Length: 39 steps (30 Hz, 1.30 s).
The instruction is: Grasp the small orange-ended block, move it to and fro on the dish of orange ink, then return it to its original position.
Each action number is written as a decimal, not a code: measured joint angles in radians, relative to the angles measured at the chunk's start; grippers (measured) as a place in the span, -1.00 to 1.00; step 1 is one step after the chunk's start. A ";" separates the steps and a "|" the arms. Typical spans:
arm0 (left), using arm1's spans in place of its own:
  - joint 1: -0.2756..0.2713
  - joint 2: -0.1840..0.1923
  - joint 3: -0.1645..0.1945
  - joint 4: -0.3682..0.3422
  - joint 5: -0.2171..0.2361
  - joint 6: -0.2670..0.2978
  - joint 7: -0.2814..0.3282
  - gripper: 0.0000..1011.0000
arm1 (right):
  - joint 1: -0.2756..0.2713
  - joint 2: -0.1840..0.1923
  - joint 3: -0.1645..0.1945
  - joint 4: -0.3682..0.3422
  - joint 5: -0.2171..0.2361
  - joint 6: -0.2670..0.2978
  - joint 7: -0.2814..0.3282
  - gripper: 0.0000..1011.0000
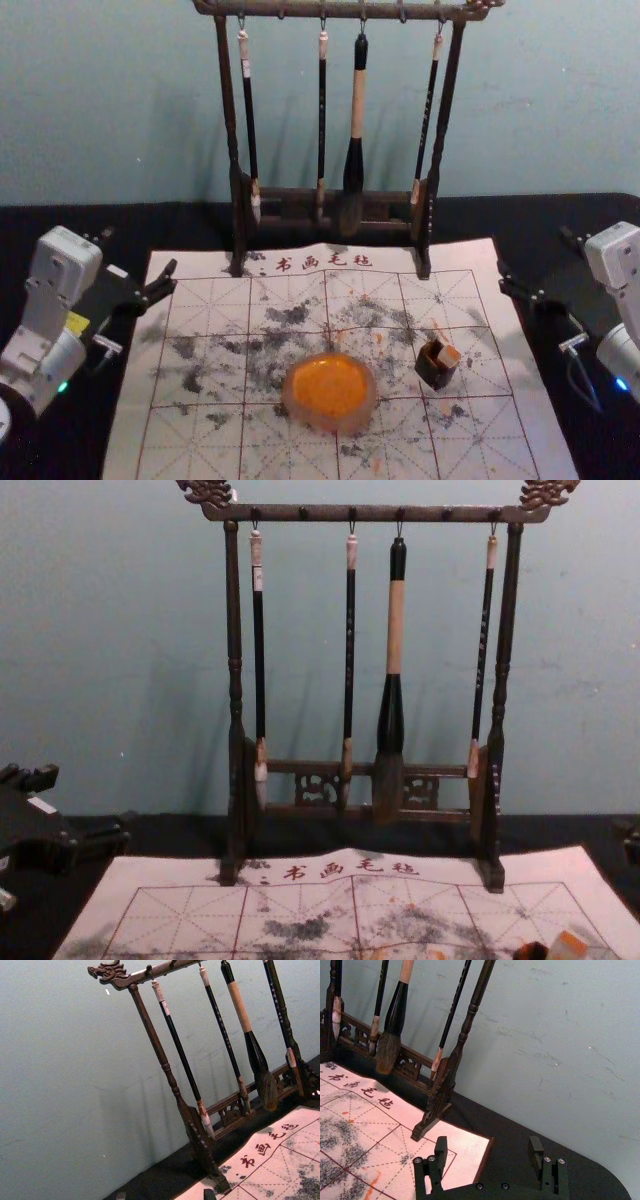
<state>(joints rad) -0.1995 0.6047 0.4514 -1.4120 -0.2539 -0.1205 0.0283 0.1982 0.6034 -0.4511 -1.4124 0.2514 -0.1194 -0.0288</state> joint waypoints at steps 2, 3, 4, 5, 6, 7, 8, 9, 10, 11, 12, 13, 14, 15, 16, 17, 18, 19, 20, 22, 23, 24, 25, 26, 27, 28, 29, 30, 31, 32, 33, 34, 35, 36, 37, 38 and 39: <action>0.000 0.000 0.000 0.000 0.000 0.000 0.000 0.98 | 0.000 0.000 0.000 0.000 0.000 0.000 0.000 0.98; 0.000 0.000 0.000 0.000 0.000 0.000 0.000 0.98 | 0.000 0.000 0.000 0.000 0.000 0.000 0.000 0.98; 0.000 0.000 0.000 0.000 0.000 0.000 0.000 0.98 | 0.000 0.000 0.000 0.000 0.001 0.000 0.000 0.98; 0.000 0.000 0.000 0.000 0.000 0.000 0.000 0.98 | 0.000 0.000 0.000 0.000 0.001 -0.001 0.000 0.98; 0.000 0.000 0.000 0.000 0.000 0.000 0.000 0.98 | 0.001 0.000 0.000 0.000 0.001 -0.001 0.001 0.98; 0.000 0.000 0.000 0.000 0.000 0.000 0.000 0.98 | 0.001 0.000 0.000 0.000 0.001 -0.001 0.001 0.98; 0.000 0.000 0.000 0.000 0.000 0.000 0.000 0.98 | 0.001 0.001 0.000 0.000 0.001 -0.001 0.001 0.98; 0.000 0.000 0.000 0.000 0.000 0.000 0.000 0.98 | 0.001 0.001 0.000 0.001 0.001 -0.001 0.001 0.98; 0.000 0.000 0.000 0.000 0.000 0.000 0.000 0.98 | 0.001 0.001 0.000 0.000 0.001 -0.001 0.001 0.98; 0.000 0.000 0.000 0.000 0.000 0.000 0.000 0.98 | 0.001 0.001 0.000 0.000 0.001 -0.001 0.001 0.98; 0.000 0.000 0.000 0.000 0.000 0.000 0.000 0.98 | 0.001 0.001 0.000 0.001 0.001 -0.001 0.001 0.98; 0.000 0.000 0.000 0.000 0.000 0.000 0.000 0.98 | 0.001 0.001 0.000 0.000 0.001 -0.001 0.001 0.98; 0.000 0.000 0.000 0.000 0.000 0.000 0.000 0.98 | 0.001 0.001 0.000 0.000 0.001 -0.001 0.001 0.98; 0.000 0.000 0.000 0.000 0.000 0.000 0.000 0.98 | 0.001 0.001 0.000 0.001 0.002 -0.001 0.001 0.98; 0.000 0.000 0.000 0.000 0.000 0.000 0.000 0.98 | 0.001 0.001 0.000 0.000 0.002 -0.001 0.001 0.98; 0.000 0.000 0.000 0.000 0.000 0.000 0.000 0.98 | 0.001 0.001 0.000 0.001 0.002 -0.001 0.001 0.98; 0.000 0.000 0.000 0.000 0.000 0.000 0.000 0.98 | 0.001 0.001 0.000 0.001 0.002 -0.001 0.001 0.98; 0.000 0.000 0.000 0.000 0.000 0.000 0.000 0.98 | 0.001 0.001 0.000 0.001 0.002 -0.001 0.001 0.98; 0.000 0.000 0.000 0.000 0.000 0.000 0.000 0.98 | 0.001 0.001 0.000 0.001 0.002 -0.001 0.001 0.98; 0.000 0.000 0.000 0.000 0.000 0.000 0.000 0.98 | 0.001 0.001 0.000 0.001 0.002 -0.001 0.001 0.98; 0.000 0.000 0.000 0.000 0.000 0.000 0.000 0.98 | 0.001 0.001 0.000 0.001 0.003 -0.001 0.001 0.98; 0.000 0.000 0.000 0.000 0.000 0.000 0.000 0.98 | 0.001 0.001 0.000 0.001 0.003 -0.001 0.001 0.98; 0.000 0.000 0.000 0.000 0.000 0.000 0.000 0.98 | 0.001 0.001 0.000 0.001 0.003 -0.001 0.001 0.98; 0.000 0.000 0.000 0.000 0.000 0.000 0.000 0.98 | 0.001 0.001 0.000 0.001 0.003 -0.001 0.001 0.98; 0.000 0.000 0.000 0.000 0.000 0.000 0.000 0.98 | 0.001 0.001 0.000 0.001 0.003 -0.001 0.001 0.98; 0.000 0.000 0.000 0.000 0.000 0.000 0.000 0.98 | 0.001 0.001 0.000 0.001 0.003 -0.001 0.001 0.98; 0.000 0.000 0.000 0.000 0.000 0.000 0.000 0.98 | 0.001 0.001 0.000 0.001 0.003 -0.001 0.001 0.98; 0.000 0.000 0.000 0.000 0.000 0.000 0.000 0.98 | 0.001 0.001 0.000 0.001 0.003 -0.001 0.001 0.98; 0.000 0.000 0.000 0.000 0.000 0.000 0.000 0.98 | 0.001 0.001 0.000 0.001 0.003 -0.001 0.001 0.98; 0.000 0.000 0.000 0.000 0.000 0.000 0.000 0.98 | 0.001 0.001 0.000 0.001 0.003 -0.001 0.001 0.98; 0.000 0.000 0.000 0.000 0.000 0.000 0.000 0.98 | 0.001 0.001 0.000 0.001 0.003 -0.001 0.001 0.98; 0.000 0.000 0.000 0.000 0.000 0.000 0.000 0.98 | 0.001 0.001 0.000 0.000 0.003 -0.001 0.001 0.98; 0.000 0.000 0.000 0.000 0.000 0.000 0.000 0.98 | 0.001 0.001 0.000 0.001 0.003 -0.001 0.001 0.98; 0.000 0.000 0.000 0.000 0.000 0.000 0.000 0.98 | 0.001 0.001 0.000 0.001 0.003 -0.001 0.001 0.98; 0.000 0.000 0.000 0.000 0.000 0.000 0.000 0.98 | 0.001 0.001 0.000 0.001 0.003 -0.001 0.001 0.98; 0.000 0.000 0.000 0.000 0.000 0.000 0.000 0.98 | 0.001 0.001 0.000 0.001 0.003 -0.001 0.001 0.98; 0.000 0.000 0.000 0.000 0.000 0.000 0.000 0.98 | 0.001 0.001 0.000 0.001 0.003 -0.001 0.001 0.98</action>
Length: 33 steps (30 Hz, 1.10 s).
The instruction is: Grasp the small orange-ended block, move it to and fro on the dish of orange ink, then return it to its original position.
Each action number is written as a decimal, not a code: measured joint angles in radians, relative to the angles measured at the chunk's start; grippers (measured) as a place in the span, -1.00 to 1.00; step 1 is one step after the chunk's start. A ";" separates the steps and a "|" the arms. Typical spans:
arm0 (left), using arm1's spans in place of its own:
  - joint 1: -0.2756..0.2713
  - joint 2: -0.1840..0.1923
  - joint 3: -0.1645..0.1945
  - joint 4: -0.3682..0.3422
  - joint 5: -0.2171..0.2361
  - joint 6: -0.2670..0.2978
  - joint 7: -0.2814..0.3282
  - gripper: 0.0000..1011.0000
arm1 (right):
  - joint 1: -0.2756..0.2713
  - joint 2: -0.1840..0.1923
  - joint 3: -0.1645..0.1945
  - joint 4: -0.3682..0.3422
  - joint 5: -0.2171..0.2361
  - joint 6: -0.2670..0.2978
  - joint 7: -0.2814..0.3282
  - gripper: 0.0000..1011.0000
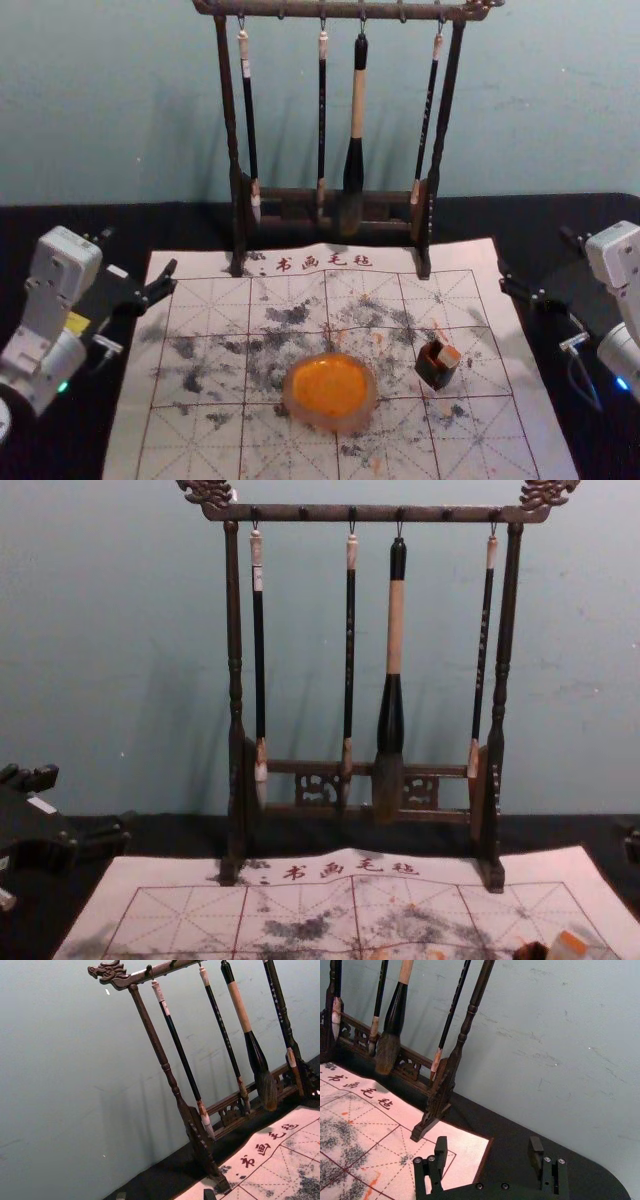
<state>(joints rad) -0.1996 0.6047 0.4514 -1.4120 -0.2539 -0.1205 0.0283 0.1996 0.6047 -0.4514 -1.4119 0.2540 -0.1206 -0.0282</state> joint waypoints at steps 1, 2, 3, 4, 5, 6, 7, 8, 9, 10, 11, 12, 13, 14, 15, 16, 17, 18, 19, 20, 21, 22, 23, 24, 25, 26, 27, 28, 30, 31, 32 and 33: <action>0.000 0.000 0.000 0.000 0.000 0.000 0.000 0.98 | 0.000 0.000 0.000 0.000 0.000 0.000 0.000 0.98; 0.000 0.000 0.000 0.000 0.000 0.000 0.000 0.98 | 0.000 0.000 0.000 0.000 0.000 0.000 0.000 0.98; 0.000 0.000 0.000 0.000 0.000 0.000 0.000 0.98 | 0.000 0.000 0.000 0.000 0.000 0.000 0.000 0.98; 0.000 0.000 0.000 0.000 0.000 0.000 0.000 0.98 | 0.000 0.000 0.000 0.000 0.000 0.000 0.000 0.98; 0.000 0.000 0.000 0.000 0.000 0.000 0.000 0.98 | 0.000 0.000 0.000 0.000 0.000 0.000 0.000 0.98; 0.000 0.000 0.000 0.000 0.000 0.000 0.000 0.98 | 0.000 0.000 0.000 0.000 0.000 0.000 0.000 0.98; 0.000 0.000 0.000 0.000 0.000 0.000 0.000 0.98 | 0.000 0.000 0.000 0.000 0.000 0.000 0.000 0.98; 0.000 0.000 0.000 0.000 0.000 0.000 0.000 0.98 | 0.000 0.000 0.000 0.000 0.000 0.000 0.000 0.98; 0.000 0.000 0.000 0.000 0.000 0.000 0.000 0.98 | 0.000 0.000 0.000 0.000 0.000 0.000 0.000 0.98; 0.000 0.000 0.000 0.000 0.000 0.000 0.000 0.98 | 0.000 0.000 0.000 0.000 0.000 0.000 0.000 0.98; 0.000 0.000 0.000 0.000 0.000 0.000 0.000 0.98 | 0.000 0.000 0.000 0.000 0.000 0.000 0.000 0.98; 0.000 0.000 0.000 0.000 0.000 0.000 0.000 0.98 | 0.000 0.000 0.000 0.000 0.000 0.000 0.000 0.98; 0.000 0.000 0.000 0.000 0.000 0.000 0.000 0.98 | 0.000 0.000 0.000 0.000 0.000 0.000 0.000 0.98; 0.000 0.000 0.000 0.000 0.000 0.000 0.000 0.98 | 0.001 -0.001 0.004 0.001 -0.003 -0.001 0.002 0.98; 0.000 0.000 0.000 0.000 0.000 0.000 0.000 0.98 | 0.001 -0.001 0.007 0.001 -0.005 -0.003 0.004 0.98; 0.000 0.000 0.000 0.000 0.000 0.000 0.000 0.98 | 0.001 -0.001 0.010 0.001 -0.006 -0.006 0.007 0.98; 0.000 0.000 0.000 0.000 0.000 0.000 0.000 0.98 | -0.001 0.000 0.016 -0.003 -0.006 -0.011 0.013 0.98; 0.000 0.000 0.000 0.000 0.000 0.000 0.000 0.98 | -0.002 0.001 0.019 -0.005 -0.006 -0.012 0.016 0.98; 0.000 0.000 0.000 0.000 0.000 0.000 0.000 0.98 | -0.004 0.002 0.023 -0.009 -0.005 -0.014 0.020 0.98; 0.000 0.000 0.000 0.000 0.000 0.000 0.000 0.98 | -0.010 0.006 0.031 -0.017 -0.002 -0.018 0.028 0.98; 0.000 0.000 0.000 0.000 0.000 0.000 0.000 0.98 | -0.014 0.008 0.035 -0.022 0.000 -0.019 0.032 0.98; 0.000 0.000 0.000 0.000 0.000 0.000 0.000 0.98 | -0.019 0.011 0.039 -0.028 0.003 -0.021 0.037 0.98; 0.000 0.000 0.000 0.000 0.000 0.000 0.000 0.98 | -0.023 0.014 0.043 -0.034 0.007 -0.022 0.041 0.98; 0.000 0.000 0.000 0.000 0.000 0.000 0.000 0.98 | -0.038 0.023 0.053 -0.051 0.015 -0.026 0.051 0.98; 0.000 0.000 0.000 0.000 0.000 0.000 0.000 0.98 | -0.054 0.032 0.063 -0.070 0.024 -0.029 0.062 0.98; 0.000 0.000 0.000 0.000 0.000 0.000 0.000 0.98 | -0.054 0.032 0.063 -0.070 0.024 -0.029 0.062 0.98; 0.000 0.000 0.000 0.000 0.000 0.000 0.000 0.98 | -0.071 0.042 0.072 -0.088 0.033 -0.034 0.075 0.98; 0.000 0.000 0.000 0.000 0.000 0.000 0.000 0.98 | -0.088 0.054 0.081 -0.107 0.043 -0.039 0.090 0.98; 0.000 0.000 0.000 0.000 0.000 0.000 0.000 0.98 | -0.108 0.068 0.091 -0.128 0.059 -0.047 0.111 0.98; 0.000 0.000 0.000 0.000 0.000 0.000 0.000 0.98 | -0.119 0.076 0.096 -0.138 0.067 -0.051 0.122 0.98; 0.000 0.000 0.000 0.000 0.000 0.000 0.000 0.98 | -0.141 0.091 0.106 -0.158 0.086 -0.059 0.148 0.98; 0.000 0.000 0.000 0.000 0.000 0.000 0.000 0.98 | -0.141 0.091 0.106 -0.158 0.086 -0.059 0.148 0.98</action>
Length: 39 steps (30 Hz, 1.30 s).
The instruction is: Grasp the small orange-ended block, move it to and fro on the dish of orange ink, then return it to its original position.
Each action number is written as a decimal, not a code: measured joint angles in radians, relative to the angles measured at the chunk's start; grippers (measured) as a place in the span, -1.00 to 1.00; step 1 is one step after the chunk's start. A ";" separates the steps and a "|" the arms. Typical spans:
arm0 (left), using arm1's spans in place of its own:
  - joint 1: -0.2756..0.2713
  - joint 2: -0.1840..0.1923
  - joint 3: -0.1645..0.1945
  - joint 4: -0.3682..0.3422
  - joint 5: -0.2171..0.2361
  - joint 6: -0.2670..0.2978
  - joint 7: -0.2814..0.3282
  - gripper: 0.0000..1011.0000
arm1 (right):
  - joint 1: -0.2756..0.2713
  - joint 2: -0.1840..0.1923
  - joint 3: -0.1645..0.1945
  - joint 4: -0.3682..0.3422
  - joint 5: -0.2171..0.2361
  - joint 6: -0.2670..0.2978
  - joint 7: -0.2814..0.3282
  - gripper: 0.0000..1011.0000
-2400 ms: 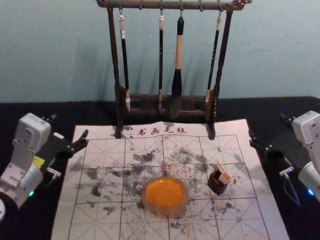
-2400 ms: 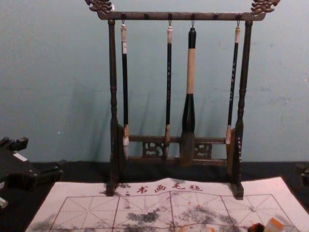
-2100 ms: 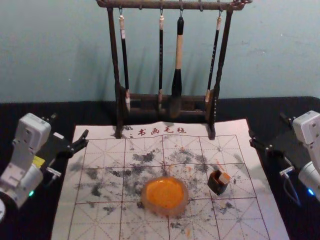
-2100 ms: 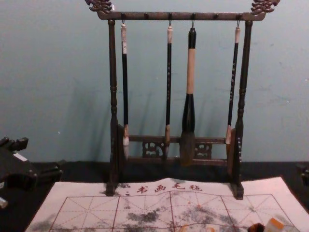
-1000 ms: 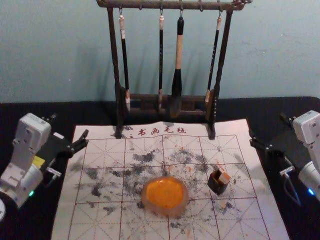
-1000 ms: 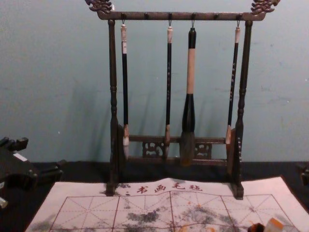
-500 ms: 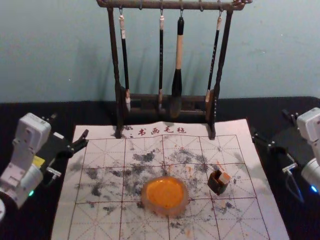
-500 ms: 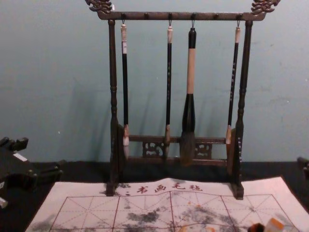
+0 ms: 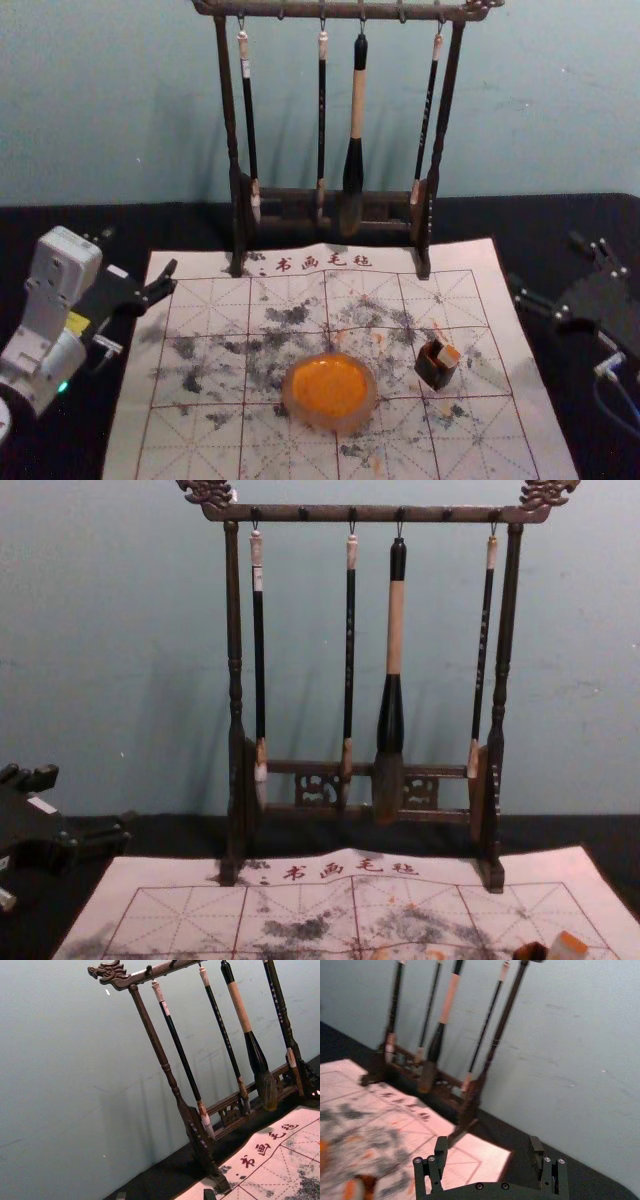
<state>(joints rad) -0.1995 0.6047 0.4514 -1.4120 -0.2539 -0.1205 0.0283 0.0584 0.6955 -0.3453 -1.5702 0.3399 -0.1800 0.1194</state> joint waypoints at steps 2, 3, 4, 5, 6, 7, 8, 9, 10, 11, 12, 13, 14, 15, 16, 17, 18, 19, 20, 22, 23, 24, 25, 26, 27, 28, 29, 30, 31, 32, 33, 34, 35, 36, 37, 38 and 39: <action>0.000 0.000 0.000 0.000 0.000 0.000 0.000 0.98 | -0.040 0.028 0.016 -0.034 0.035 -0.012 0.048 0.98; 0.000 0.000 0.000 0.000 0.000 0.000 0.000 0.98 | -0.040 0.028 0.016 -0.034 0.035 -0.012 0.048 0.98; 0.000 0.000 0.000 0.000 0.000 0.000 0.000 0.98 | -0.059 0.041 0.023 -0.050 0.050 -0.018 0.073 0.98; 0.000 0.000 0.000 0.000 0.000 0.000 0.000 0.98 | -0.074 0.051 0.028 -0.062 0.064 -0.023 0.096 0.98; 0.000 0.000 0.000 0.000 0.000 0.000 0.000 0.98 | -0.074 0.051 0.028 -0.062 0.064 -0.023 0.096 0.98; 0.000 0.000 0.000 0.000 0.000 0.000 0.000 0.98 | -0.089 0.061 0.032 -0.075 0.075 -0.028 0.118 0.98; 0.000 0.000 0.000 0.000 0.000 0.000 0.000 0.98 | -0.095 0.064 0.033 -0.079 0.079 -0.031 0.128 0.98; 0.000 0.000 0.000 0.000 0.000 0.000 0.000 0.98 | -0.106 0.070 0.034 -0.086 0.086 -0.035 0.149 0.98; 0.000 0.000 0.000 0.000 0.000 0.000 0.000 0.98 | -0.111 0.072 0.034 -0.089 0.089 -0.037 0.159 0.98; 0.000 0.000 0.000 0.000 0.000 0.000 0.000 0.98 | -0.114 0.074 0.034 -0.091 0.092 -0.039 0.169 0.98; 0.000 0.000 0.000 0.000 0.000 0.000 0.000 0.98 | -0.117 0.076 0.033 -0.093 0.093 -0.041 0.178 0.98; 0.000 0.000 0.000 0.000 0.000 0.000 0.000 0.98 | -0.119 0.076 0.031 -0.094 0.094 -0.042 0.189 0.98; 0.000 0.000 0.000 0.000 0.000 0.000 0.000 0.98 | -0.121 0.076 0.029 -0.094 0.095 -0.043 0.196 0.98; 0.000 0.000 0.000 0.000 0.000 0.000 0.000 0.98 | -0.123 0.076 0.021 -0.095 0.094 -0.044 0.220 0.98; 0.000 0.000 0.000 0.000 0.000 0.000 0.000 0.98 | -0.123 0.075 0.018 -0.094 0.094 -0.044 0.226 0.98; 0.000 0.000 0.000 0.000 0.000 0.000 0.000 0.98 | -0.122 0.074 0.015 -0.093 0.094 -0.043 0.233 0.98; 0.000 0.000 0.000 0.000 0.000 0.000 0.000 0.98 | -0.121 0.073 0.013 -0.092 0.093 -0.041 0.239 0.98; 0.000 0.000 0.000 0.000 0.000 0.000 0.000 0.98 | -0.119 0.071 0.011 -0.090 0.093 -0.038 0.245 0.98; 0.000 0.000 0.000 0.000 0.000 0.000 0.000 0.98 | -0.115 0.068 0.007 -0.086 0.091 -0.031 0.255 0.98; 0.000 0.000 0.000 0.000 0.000 0.000 0.000 0.98 | -0.111 0.064 0.004 -0.082 0.088 -0.024 0.264 0.98; 0.000 0.000 0.000 0.000 0.000 0.000 0.000 0.98 | -0.107 0.060 0.000 -0.077 0.086 -0.015 0.273 0.98; 0.000 0.000 0.000 0.000 0.000 0.000 0.000 0.98 | -0.105 0.057 -0.001 -0.075 0.086 -0.011 0.276 0.98; 0.000 0.000 0.000 0.000 0.000 0.000 0.000 0.98 | -0.100 0.051 -0.005 -0.069 0.082 0.000 0.282 0.98; 0.000 0.000 0.000 0.000 0.000 0.000 0.000 0.98 | -0.099 0.048 -0.007 -0.066 0.080 0.003 0.285 0.98; 0.000 0.000 0.000 0.000 0.000 0.000 0.000 0.98 | -0.097 0.045 -0.008 -0.064 0.079 0.006 0.287 0.98; 0.000 0.000 0.000 0.000 0.000 0.000 0.000 0.98 | -0.094 0.042 -0.010 -0.060 0.076 0.010 0.290 0.98; 0.000 0.000 0.000 0.000 0.000 0.000 0.000 0.98 | -0.090 0.036 -0.013 -0.055 0.071 0.015 0.294 0.98; 0.000 0.000 0.000 0.000 0.000 0.000 0.000 0.98 | -0.088 0.033 -0.015 -0.052 0.069 0.018 0.297 0.98; 0.000 0.000 0.000 0.000 0.000 0.000 0.000 0.98 | -0.085 0.031 -0.016 -0.050 0.066 0.021 0.299 0.98; 0.000 0.000 0.000 0.000 0.000 0.000 0.000 0.98 | -0.080 0.025 -0.019 -0.045 0.061 0.029 0.303 0.98; 0.000 0.000 0.000 0.000 0.000 0.000 0.000 0.98 | -0.078 0.021 -0.020 -0.043 0.058 0.033 0.304 0.98; 0.000 0.000 0.000 0.000 0.000 0.000 0.000 0.98 | -0.073 0.014 -0.022 -0.038 0.053 0.043 0.305 0.98; 0.000 0.000 0.000 0.000 0.000 0.000 0.000 0.98 | -0.073 0.014 -0.022 -0.038 0.053 0.043 0.305 0.98; 0.000 0.000 0.000 0.000 0.000 0.000 0.000 0.98 | -0.069 0.008 -0.024 -0.034 0.048 0.051 0.307 0.98; 0.000 0.000 0.000 0.000 0.000 0.000 0.000 0.98 | -0.067 0.006 -0.024 -0.033 0.046 0.054 0.307 0.98; 0.000 0.000 0.000 0.000 0.000 0.000 0.000 0.98 | -0.063 0.000 -0.025 -0.028 0.041 0.060 0.309 0.98; 0.000 0.000 0.000 0.000 0.000 0.000 0.000 0.98 | -0.063 0.000 -0.025 -0.028 0.041 0.060 0.309 0.98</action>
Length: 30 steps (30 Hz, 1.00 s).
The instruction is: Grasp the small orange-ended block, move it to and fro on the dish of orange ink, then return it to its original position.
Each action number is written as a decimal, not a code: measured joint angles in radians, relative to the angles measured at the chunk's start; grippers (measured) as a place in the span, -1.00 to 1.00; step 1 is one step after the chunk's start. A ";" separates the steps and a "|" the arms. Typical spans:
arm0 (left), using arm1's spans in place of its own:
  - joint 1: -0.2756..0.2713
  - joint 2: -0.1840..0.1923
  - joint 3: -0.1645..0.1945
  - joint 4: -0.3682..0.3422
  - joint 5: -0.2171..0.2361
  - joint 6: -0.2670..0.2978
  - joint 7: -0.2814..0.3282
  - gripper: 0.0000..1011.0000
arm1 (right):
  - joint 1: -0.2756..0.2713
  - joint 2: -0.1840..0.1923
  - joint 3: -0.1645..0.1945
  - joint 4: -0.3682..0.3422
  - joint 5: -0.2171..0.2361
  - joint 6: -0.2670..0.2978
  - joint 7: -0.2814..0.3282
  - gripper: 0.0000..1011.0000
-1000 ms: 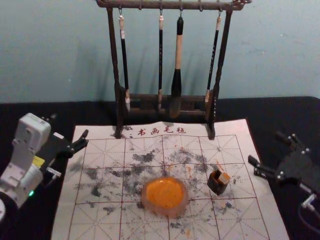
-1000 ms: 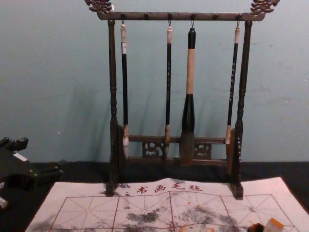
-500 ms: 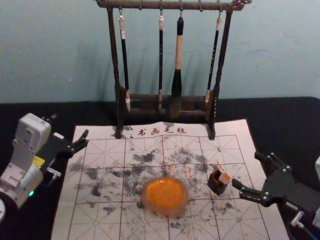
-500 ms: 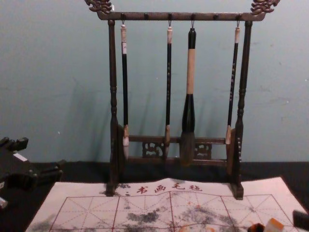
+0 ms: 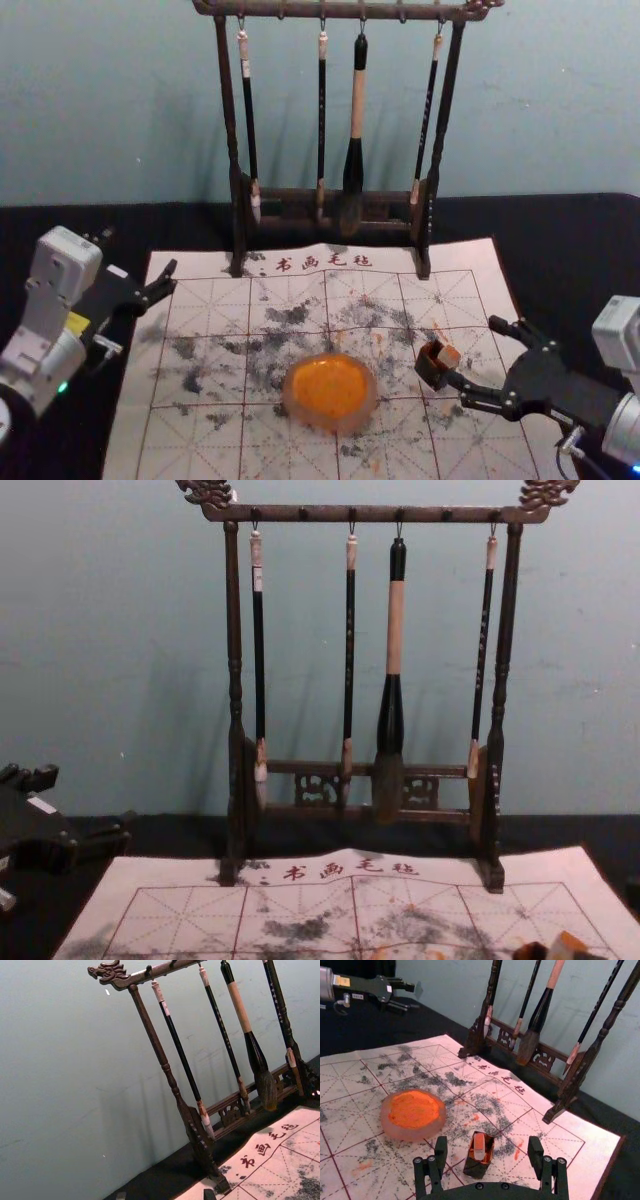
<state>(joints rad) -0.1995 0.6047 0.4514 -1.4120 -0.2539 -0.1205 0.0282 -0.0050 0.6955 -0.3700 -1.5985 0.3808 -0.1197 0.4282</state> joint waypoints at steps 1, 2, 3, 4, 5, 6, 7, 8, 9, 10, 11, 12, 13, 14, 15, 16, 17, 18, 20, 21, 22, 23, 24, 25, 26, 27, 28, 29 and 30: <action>0.000 0.000 0.000 0.000 0.000 0.000 0.000 0.98 | 0.004 -0.006 -0.001 0.005 -0.005 0.007 0.002 0.98; 0.000 0.000 0.000 0.000 0.000 0.000 0.000 0.98 | 0.008 -0.011 -0.002 0.008 -0.009 0.014 0.005 0.98; 0.000 0.000 0.000 0.000 0.000 0.000 0.000 0.98 | 0.011 -0.014 -0.002 0.011 -0.012 0.017 0.006 0.98; 0.000 0.000 0.000 0.000 0.000 0.000 0.000 0.98 | 0.013 -0.017 -0.002 0.013 -0.013 0.020 0.007 0.98; 0.000 0.000 0.000 0.000 0.000 0.000 0.000 0.98 | 0.015 -0.020 -0.003 0.016 -0.016 0.023 0.008 0.98; 0.000 0.000 0.000 0.000 0.000 0.000 0.000 0.98 | 0.017 -0.022 -0.003 0.018 -0.018 0.025 0.010 0.98; 0.000 0.000 0.000 0.000 0.000 0.000 0.000 0.98 | 0.021 -0.027 -0.003 0.024 -0.022 0.030 0.013 0.98; 0.000 0.000 0.000 0.000 0.000 0.000 0.000 0.98 | 0.023 -0.029 -0.003 0.026 -0.025 0.031 0.014 0.98; 0.000 0.000 0.000 0.000 0.000 0.000 0.000 0.98 | 0.027 -0.034 -0.003 0.032 -0.031 0.035 0.016 0.98; 0.000 0.000 0.000 0.000 0.000 0.000 0.000 0.98 | 0.028 -0.036 -0.003 0.034 -0.034 0.036 0.017 0.98; 0.000 0.000 0.000 0.000 0.000 0.000 0.000 0.98 | 0.029 -0.038 -0.003 0.036 -0.037 0.038 0.018 0.98; 0.000 0.000 0.000 0.000 0.000 0.000 0.000 0.98 | 0.030 -0.041 -0.003 0.039 -0.039 0.039 0.019 0.98; 0.000 0.000 0.000 0.000 0.000 0.000 0.000 0.98 | 0.032 -0.045 -0.002 0.043 -0.043 0.041 0.021 0.98; 0.000 0.000 0.000 0.000 0.000 0.000 0.000 0.98 | 0.033 -0.047 -0.002 0.045 -0.045 0.043 0.022 0.98; 0.000 0.000 0.000 0.000 0.000 0.000 0.000 0.98 | 0.035 -0.051 0.000 0.048 -0.048 0.044 0.025 0.98; 0.000 0.000 0.000 0.000 0.000 0.000 0.000 0.98 | 0.035 -0.051 0.000 0.048 -0.048 0.044 0.025 0.98; 0.000 0.000 0.000 0.000 0.000 0.000 0.000 0.98 | 0.036 -0.054 0.001 0.051 -0.051 0.046 0.028 0.98; 0.000 0.000 0.000 0.000 0.000 0.000 0.000 0.98 | 0.036 -0.056 0.002 0.053 -0.053 0.047 0.030 0.98; 0.000 0.000 0.000 0.000 0.000 0.000 0.000 0.98 | 0.039 -0.061 0.005 0.056 -0.057 0.052 0.034 0.98; 0.000 0.000 0.000 0.000 0.000 0.000 0.000 0.98 | 0.039 -0.063 0.005 0.058 -0.059 0.053 0.036 0.98; 0.000 0.000 0.000 0.000 0.000 0.000 0.000 0.98 | 0.041 -0.066 0.006 0.060 -0.061 0.056 0.038 0.98; 0.000 0.000 0.000 0.000 0.000 0.000 0.000 0.98 | 0.041 -0.068 0.007 0.061 -0.063 0.058 0.040 0.98; 0.000 0.000 0.000 0.000 0.000 0.000 0.000 0.98 | 0.042 -0.070 0.008 0.061 -0.065 0.059 0.042 0.98; 0.000 0.000 0.000 0.000 0.000 0.000 0.000 0.98 | 0.042 -0.072 0.009 0.062 -0.066 0.060 0.043 0.98; 0.000 0.000 0.000 0.000 0.000 0.000 0.000 0.98 | 0.043 -0.075 0.010 0.064 -0.069 0.062 0.047 0.98; 0.000 0.000 0.000 0.000 0.000 0.000 0.000 0.98 | 0.044 -0.077 0.010 0.065 -0.071 0.063 0.048 0.98; 0.000 0.000 0.000 0.000 0.000 0.000 0.000 0.98 | 0.046 -0.080 0.012 0.067 -0.075 0.064 0.052 0.98; 0.000 0.000 0.000 0.000 0.000 0.000 0.000 0.98 | 0.046 -0.082 0.013 0.068 -0.077 0.065 0.054 0.98; 0.000 0.000 0.000 0.000 0.000 0.000 0.000 0.98 | 0.047 -0.083 0.013 0.069 -0.078 0.066 0.056 0.98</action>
<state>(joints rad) -0.1995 0.6047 0.4514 -1.4119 -0.2539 -0.1205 0.0283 0.0419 0.6123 -0.3569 -1.5296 0.3027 -0.0535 0.4841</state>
